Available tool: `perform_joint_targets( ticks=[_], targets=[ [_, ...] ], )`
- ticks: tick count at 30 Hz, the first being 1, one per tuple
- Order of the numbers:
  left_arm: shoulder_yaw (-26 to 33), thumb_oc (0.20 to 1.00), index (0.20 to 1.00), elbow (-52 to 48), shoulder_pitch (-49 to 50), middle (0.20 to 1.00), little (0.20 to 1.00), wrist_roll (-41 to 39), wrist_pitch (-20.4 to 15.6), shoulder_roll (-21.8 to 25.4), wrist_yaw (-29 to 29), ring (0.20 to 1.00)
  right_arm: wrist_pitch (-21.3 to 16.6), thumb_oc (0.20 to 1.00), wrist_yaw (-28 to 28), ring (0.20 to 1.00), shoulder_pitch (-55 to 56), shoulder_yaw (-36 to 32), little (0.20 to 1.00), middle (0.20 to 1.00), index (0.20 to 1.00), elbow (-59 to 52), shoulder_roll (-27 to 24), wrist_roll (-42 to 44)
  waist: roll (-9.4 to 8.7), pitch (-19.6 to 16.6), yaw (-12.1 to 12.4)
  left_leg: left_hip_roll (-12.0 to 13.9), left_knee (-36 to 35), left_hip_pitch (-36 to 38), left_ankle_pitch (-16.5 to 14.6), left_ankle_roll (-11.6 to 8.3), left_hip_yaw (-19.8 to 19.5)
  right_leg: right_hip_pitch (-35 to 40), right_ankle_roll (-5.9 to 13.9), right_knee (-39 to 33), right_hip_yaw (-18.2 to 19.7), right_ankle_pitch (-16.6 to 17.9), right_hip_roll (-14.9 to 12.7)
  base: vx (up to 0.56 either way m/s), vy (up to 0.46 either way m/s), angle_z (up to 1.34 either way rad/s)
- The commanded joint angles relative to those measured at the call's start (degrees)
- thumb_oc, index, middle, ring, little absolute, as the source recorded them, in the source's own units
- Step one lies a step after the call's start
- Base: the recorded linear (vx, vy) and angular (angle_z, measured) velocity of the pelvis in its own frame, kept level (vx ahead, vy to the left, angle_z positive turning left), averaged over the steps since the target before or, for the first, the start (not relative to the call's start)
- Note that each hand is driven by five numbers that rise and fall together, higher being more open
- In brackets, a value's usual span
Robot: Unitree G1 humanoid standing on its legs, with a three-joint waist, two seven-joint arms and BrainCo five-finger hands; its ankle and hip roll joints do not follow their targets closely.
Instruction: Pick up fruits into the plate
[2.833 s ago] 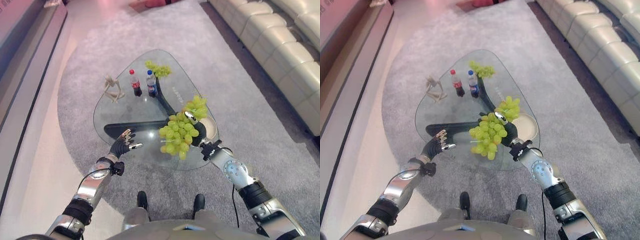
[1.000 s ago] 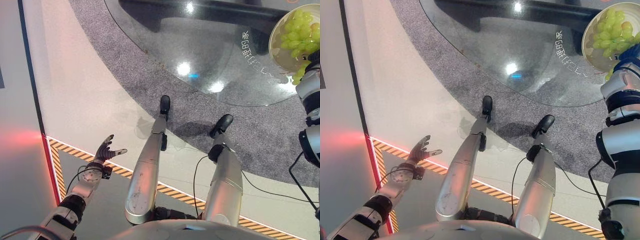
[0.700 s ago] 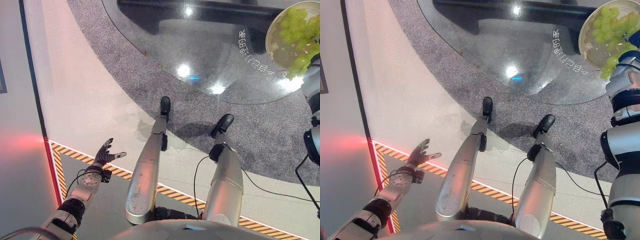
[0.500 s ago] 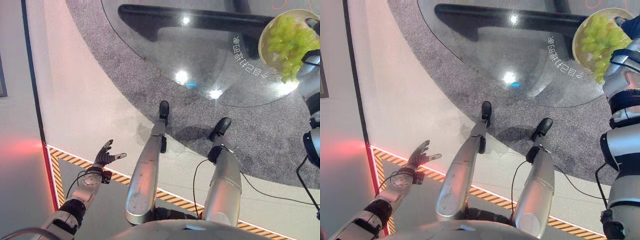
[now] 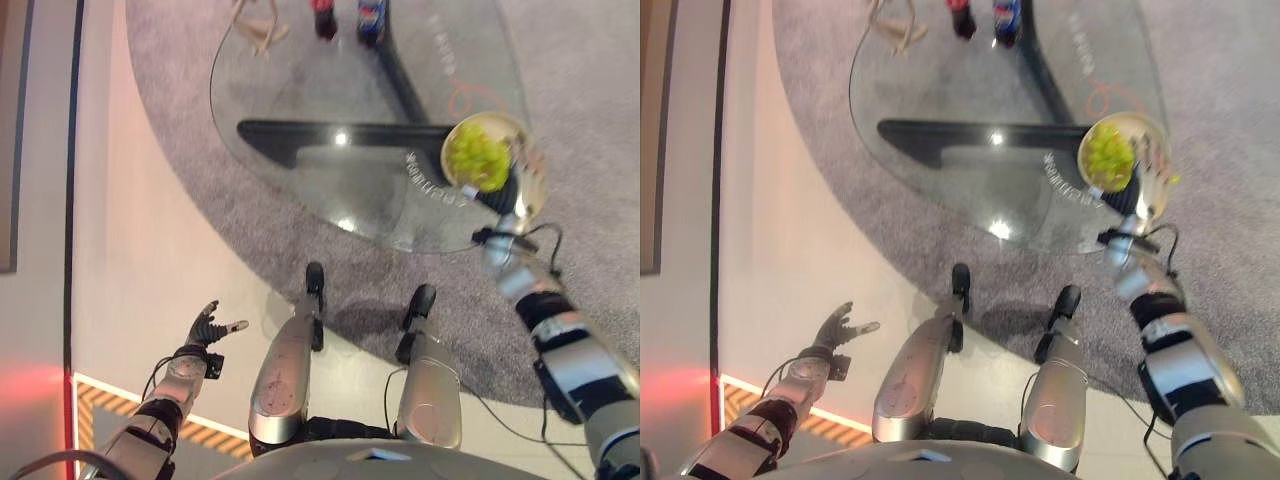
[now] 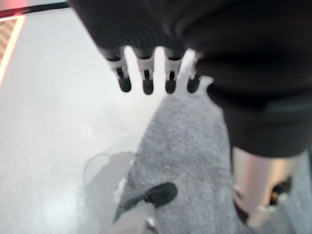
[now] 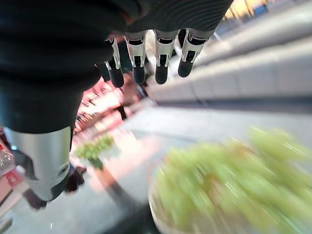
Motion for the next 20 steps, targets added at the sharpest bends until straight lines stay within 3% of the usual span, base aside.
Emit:
perform_joint_targets(
  ticks=[1,3,6,9,14,17,20],
  targets=[
    [0.41,1.0,1.0,3.41,1.18,1.0,1.0,6.59,2.1,-1.35,-0.34,1.0,-1.27,1.0,5.27,1.0,5.17,2.65,1.0,1.0,1.0,-4.52,-1.52,-1.51,-1.8,-4.96,-1.21,-1.4,0.73,3.59,-8.56,-0.65,-2.12,2.98,-1.46,3.18,0.87,-7.29,5.97,0.06,0.004,-0.14],
    [0.4,1.0,1.0,3.99,1.74,1.0,1.0,8.15,3.12,-1.67,-0.41,1.0,-1.33,1.0,9.07,1.0,11.08,3.05,1.0,1.0,1.0,-5.64,-0.3,-0.47,-2.82,-7.61,-2.23,-1.08,-0.38,5.64,-8.74,-0.59,-1.48,5.03,-1.05,1.62,1.3,-6.99,6.18,0.08,0.01,-0.11],
    [1.0,1.0,1.0,3.86,2.36,1.0,1.0,10.47,4.72,-2.23,-1.32,1.0,-0.21,1.0,14.47,1.0,17.87,4.31,1.0,1.0,1.0,-5.43,1.76,-6.78,-3.84,-11.26,-3.83,0.01,-1.69,8.76,-9.03,-0.78,0.76,7.9,-0.24,-0.88,1.67,-6.02,5.68,0.01,0.002,-0.22],
    [-0.29,1.0,1.0,4.87,1.9,1.0,1.0,13.17,6.09,-2.82,-1.53,1.0,1.24,1.0,17.82,1.0,20.14,4.04,1.0,1.0,1.0,-1.11,3.17,-3.07,-4.13,-13.59,-4.21,1.43,-4.21,10.98,-8.14,-1.67,2.25,10.35,0.41,-3.31,0.7,-5.23,5.67,-0.04,-0.033,-0.2],
    [0.4,1.0,1.0,9.65,2.37,1.0,1.0,17.44,12.4,-3.79,-2.23,1.0,6.12,1.0,25.46,1.0,22.85,1.76,1.0,1.0,1.0,11.88,7.45,1.74,-4.46,-17.62,-4.12,2.32,-6.36,13.8,-7.67,-2.15,2.65,13.74,0.46,-5.27,0.37,-5.2,5.86,0.0,-0.051,-0.08],
    [-0.28,1.0,1.0,12.32,2.4,1.0,1.0,22.63,13.27,-3.61,-3.6,1.0,9.93,1.0,29.49,1.0,22.98,0.21,1.0,1.0,1.0,17.72,8.89,6.52,-4.44,-19.75,-4.26,2.25,-6.61,14.98,-8.08,-2.03,1.9,15.12,0.24,-6.1,1.78,-5.37,6.29,0.08,-0.038,0.01],
    [-0.19,1.0,1.0,13.25,2.25,1.0,1.0,21.68,12.98,-4.17,-4.12,1.0,12.64,1.0,32.63,1.0,22.87,-1.09,1.0,1.0,1.0,20.99,9.93,9.95,-4.31,-20.89,-4.34,2.13,-6.87,16.14,-8.46,-1.86,1.74,16.27,0.13,-6.65,2.29,-5.44,6.49,0.06,-0.013,0.01]
  ],
)
